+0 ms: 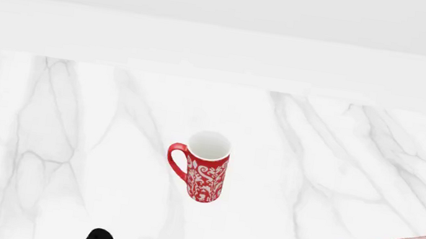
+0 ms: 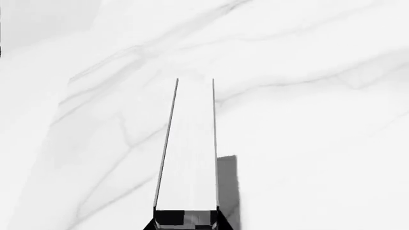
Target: Pick up the book and place it in the right compartment of the caddy.
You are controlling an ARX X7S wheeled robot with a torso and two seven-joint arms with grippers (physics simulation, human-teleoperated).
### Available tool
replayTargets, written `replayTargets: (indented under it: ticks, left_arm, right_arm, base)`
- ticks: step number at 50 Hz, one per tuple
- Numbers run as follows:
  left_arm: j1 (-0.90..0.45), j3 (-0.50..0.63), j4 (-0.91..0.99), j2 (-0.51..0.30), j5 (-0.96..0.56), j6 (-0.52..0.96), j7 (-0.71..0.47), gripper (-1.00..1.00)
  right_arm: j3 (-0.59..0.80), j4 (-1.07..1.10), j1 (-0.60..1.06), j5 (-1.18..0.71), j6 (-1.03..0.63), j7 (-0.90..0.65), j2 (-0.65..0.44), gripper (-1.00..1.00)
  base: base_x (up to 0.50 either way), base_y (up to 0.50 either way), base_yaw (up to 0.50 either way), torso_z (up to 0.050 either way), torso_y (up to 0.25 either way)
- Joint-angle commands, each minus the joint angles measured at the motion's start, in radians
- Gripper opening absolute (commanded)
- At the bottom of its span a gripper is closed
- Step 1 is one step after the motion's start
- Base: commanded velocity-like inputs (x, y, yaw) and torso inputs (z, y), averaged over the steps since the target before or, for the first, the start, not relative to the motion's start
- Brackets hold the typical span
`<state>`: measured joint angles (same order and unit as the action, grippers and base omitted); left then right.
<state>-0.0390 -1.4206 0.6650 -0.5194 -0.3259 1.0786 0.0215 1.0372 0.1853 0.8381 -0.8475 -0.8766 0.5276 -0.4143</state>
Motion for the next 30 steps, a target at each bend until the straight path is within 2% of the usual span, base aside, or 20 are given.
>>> replayTargets:
  ticks: [1, 17, 30]
  left_arm:
    - [0.002, -0.023, 0.005, 0.019, 0.014, 0.003, 0.025, 1.00]
    - [-0.004, -0.012, 0.017, 0.022, 0.009, 0.010, 0.020, 1.00]
    - [-0.012, 0.008, 0.027, 0.021, 0.005, 0.016, 0.013, 1.00]
  right_arm:
    - [-0.178, 0.007, 0.041, -0.074, -0.013, -0.106, 0.044, -1.00]
    - [-0.275, 0.068, 0.134, -0.150, -0.100, -0.243, 0.042, -1.00]
    - [-0.448, 0.045, 0.329, -0.302, -0.287, -0.487, 0.066, -1.00]
  base:
    - [0.00, 0.00, 0.00, 0.000, 0.000]
    - [0.00, 0.00, 0.00, 0.000, 0.001]
    - [0.00, 0.00, 0.00, 0.000, 0.001]
